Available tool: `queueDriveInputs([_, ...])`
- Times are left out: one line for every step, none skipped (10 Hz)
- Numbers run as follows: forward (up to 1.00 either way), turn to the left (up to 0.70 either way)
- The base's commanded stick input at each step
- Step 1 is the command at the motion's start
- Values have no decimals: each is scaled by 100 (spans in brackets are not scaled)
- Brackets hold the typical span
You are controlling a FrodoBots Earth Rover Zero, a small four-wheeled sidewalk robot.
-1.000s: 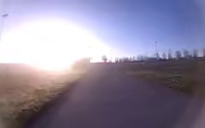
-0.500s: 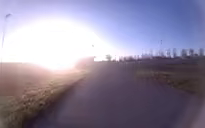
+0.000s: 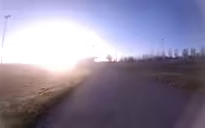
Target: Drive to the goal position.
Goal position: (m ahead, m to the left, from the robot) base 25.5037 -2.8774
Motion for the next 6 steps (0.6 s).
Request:
queueDriveInputs([100, 0])
queueDriveInputs([100, 0])
queueDriveInputs([100, 0])
queueDriveInputs([100, 0])
queueDriveInputs([100, 0])
queueDriveInputs([100, 0])
